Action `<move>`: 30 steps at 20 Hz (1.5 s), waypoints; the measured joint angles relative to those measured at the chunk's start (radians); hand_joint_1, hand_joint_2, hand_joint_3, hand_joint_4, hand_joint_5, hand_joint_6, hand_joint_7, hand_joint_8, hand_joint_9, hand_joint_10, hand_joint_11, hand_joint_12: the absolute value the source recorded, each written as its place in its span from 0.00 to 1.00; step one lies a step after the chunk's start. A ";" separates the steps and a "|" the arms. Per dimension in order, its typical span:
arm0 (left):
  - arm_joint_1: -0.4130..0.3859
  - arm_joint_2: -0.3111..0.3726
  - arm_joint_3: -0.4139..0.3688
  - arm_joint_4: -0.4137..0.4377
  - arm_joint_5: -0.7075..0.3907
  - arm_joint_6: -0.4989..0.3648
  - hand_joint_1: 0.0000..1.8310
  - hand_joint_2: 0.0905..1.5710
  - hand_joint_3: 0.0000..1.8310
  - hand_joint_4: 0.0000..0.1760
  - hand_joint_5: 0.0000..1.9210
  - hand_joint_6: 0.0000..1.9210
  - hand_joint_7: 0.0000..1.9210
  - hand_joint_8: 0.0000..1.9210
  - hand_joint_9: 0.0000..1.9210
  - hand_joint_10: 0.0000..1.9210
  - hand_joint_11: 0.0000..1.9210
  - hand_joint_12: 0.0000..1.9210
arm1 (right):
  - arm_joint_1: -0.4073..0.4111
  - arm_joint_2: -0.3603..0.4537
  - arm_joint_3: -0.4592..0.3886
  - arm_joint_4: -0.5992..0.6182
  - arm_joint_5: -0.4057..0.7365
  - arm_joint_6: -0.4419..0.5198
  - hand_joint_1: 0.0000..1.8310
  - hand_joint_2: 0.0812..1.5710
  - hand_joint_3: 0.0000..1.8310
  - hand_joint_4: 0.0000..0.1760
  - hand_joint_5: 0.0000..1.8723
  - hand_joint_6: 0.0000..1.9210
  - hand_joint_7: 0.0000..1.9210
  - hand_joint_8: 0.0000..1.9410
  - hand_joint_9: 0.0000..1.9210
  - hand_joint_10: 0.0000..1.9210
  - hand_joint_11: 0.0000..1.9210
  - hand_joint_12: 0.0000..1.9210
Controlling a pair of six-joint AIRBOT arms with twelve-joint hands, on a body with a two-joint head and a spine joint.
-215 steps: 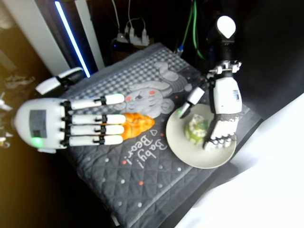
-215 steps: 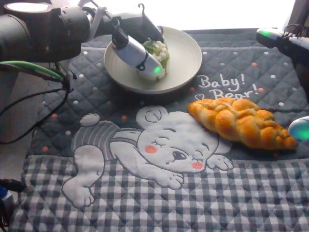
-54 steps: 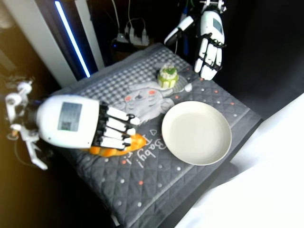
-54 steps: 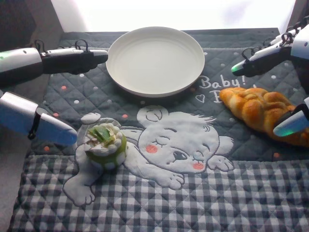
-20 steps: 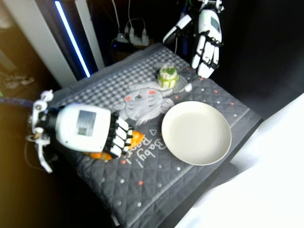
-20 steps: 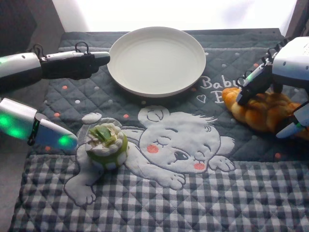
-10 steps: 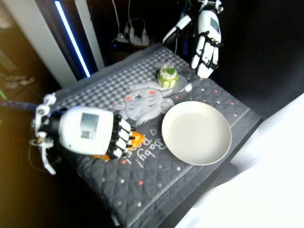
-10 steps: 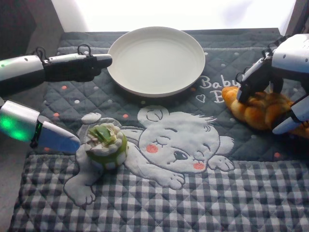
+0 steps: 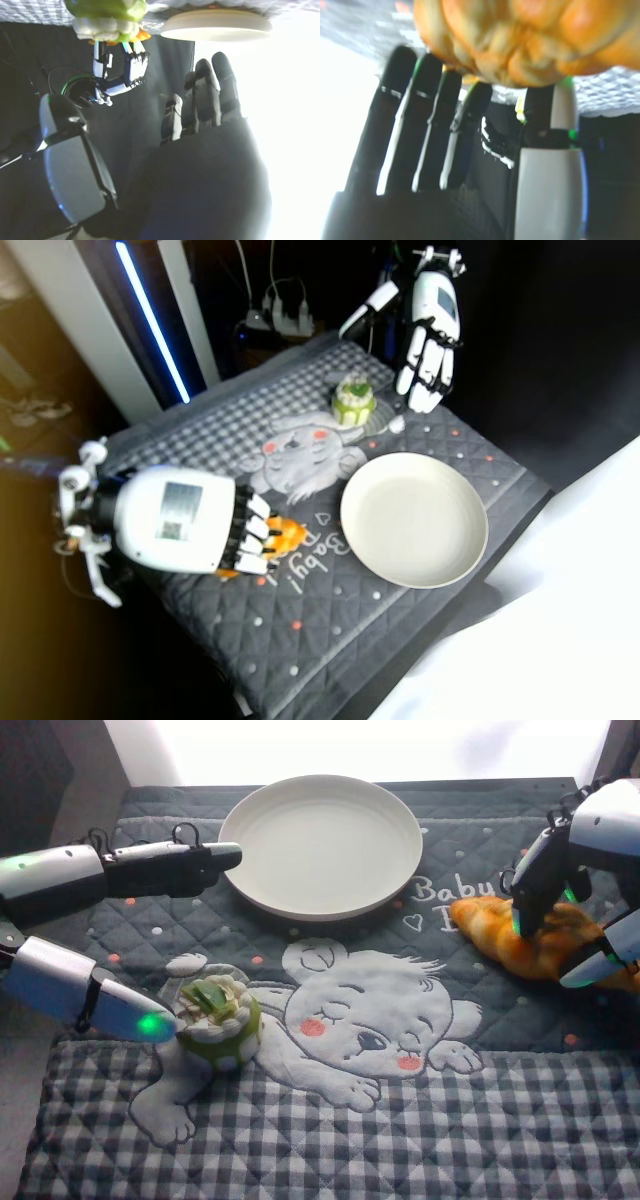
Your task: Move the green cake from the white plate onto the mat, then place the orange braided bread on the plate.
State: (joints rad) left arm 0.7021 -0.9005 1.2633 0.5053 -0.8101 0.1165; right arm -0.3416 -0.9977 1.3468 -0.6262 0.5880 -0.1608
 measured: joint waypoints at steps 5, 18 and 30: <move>0.000 -0.001 0.003 0.000 0.000 0.000 0.38 0.46 0.00 1.00 0.04 0.00 0.10 0.00 0.13 0.00 0.00 0.31 | 0.000 0.007 0.010 0.055 0.056 -0.013 0.76 0.67 0.00 0.00 0.48 0.51 0.56 0.35 0.55 0.56 0.48 0.55; 0.022 -0.010 0.007 -0.019 -0.010 0.000 0.40 0.43 0.00 1.00 0.05 0.00 0.11 0.00 0.13 0.00 0.00 0.35 | 0.000 -0.002 0.067 0.056 -0.056 -0.022 0.53 0.46 0.00 0.11 0.18 0.00 0.27 0.00 0.35 0.00 0.31 0.32; 0.027 -0.010 0.003 -0.030 -0.033 -0.001 0.39 0.42 0.00 1.00 0.04 0.00 0.13 0.00 0.15 0.00 0.01 0.33 | 0.000 -0.067 0.051 -0.138 -0.171 -0.021 0.48 0.43 0.00 0.78 0.08 0.00 0.20 0.00 0.29 0.00 0.27 0.27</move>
State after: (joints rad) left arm 0.7292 -0.9104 1.2663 0.4751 -0.8429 0.1158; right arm -0.3416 -1.0649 1.3979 -0.7647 0.4175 -0.1818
